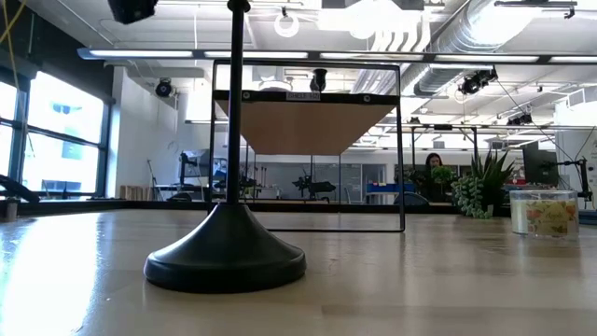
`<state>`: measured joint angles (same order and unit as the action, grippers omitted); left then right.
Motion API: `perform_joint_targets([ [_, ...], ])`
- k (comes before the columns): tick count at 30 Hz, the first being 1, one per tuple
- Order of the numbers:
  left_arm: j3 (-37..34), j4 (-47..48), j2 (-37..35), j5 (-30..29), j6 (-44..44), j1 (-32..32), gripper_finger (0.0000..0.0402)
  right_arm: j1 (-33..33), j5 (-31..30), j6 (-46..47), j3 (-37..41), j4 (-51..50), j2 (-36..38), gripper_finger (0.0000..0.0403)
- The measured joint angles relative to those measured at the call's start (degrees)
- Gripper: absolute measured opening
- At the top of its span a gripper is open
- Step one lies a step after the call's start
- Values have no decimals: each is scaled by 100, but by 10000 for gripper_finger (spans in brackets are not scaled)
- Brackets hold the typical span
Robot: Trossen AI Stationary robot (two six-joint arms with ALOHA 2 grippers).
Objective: Pick & Place candle stick holders
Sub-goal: Put the left candle holder on the shelf
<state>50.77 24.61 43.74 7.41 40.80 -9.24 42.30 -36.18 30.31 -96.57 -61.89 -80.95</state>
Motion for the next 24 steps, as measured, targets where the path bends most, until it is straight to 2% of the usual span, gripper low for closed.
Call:
perform_joint_targets([
  [5,7,-467,128,-1832,-165,-1599,391,427,-384,79,0,0,-2,0],
  [11,17,-1341,501,-4425,-1068,-3677,391,751,-588,181,0,2,-4,0],
  [15,21,-1550,943,-6021,-1188,-4714,391,851,-591,181,0,2,-7,0],
  [19,21,-1558,1438,-6993,-752,-5320,391,853,-573,176,0,2,-7,0],
  [24,21,-1571,1999,-7644,-241,-5722,391,848,-573,140,0,2,-9,0],
])
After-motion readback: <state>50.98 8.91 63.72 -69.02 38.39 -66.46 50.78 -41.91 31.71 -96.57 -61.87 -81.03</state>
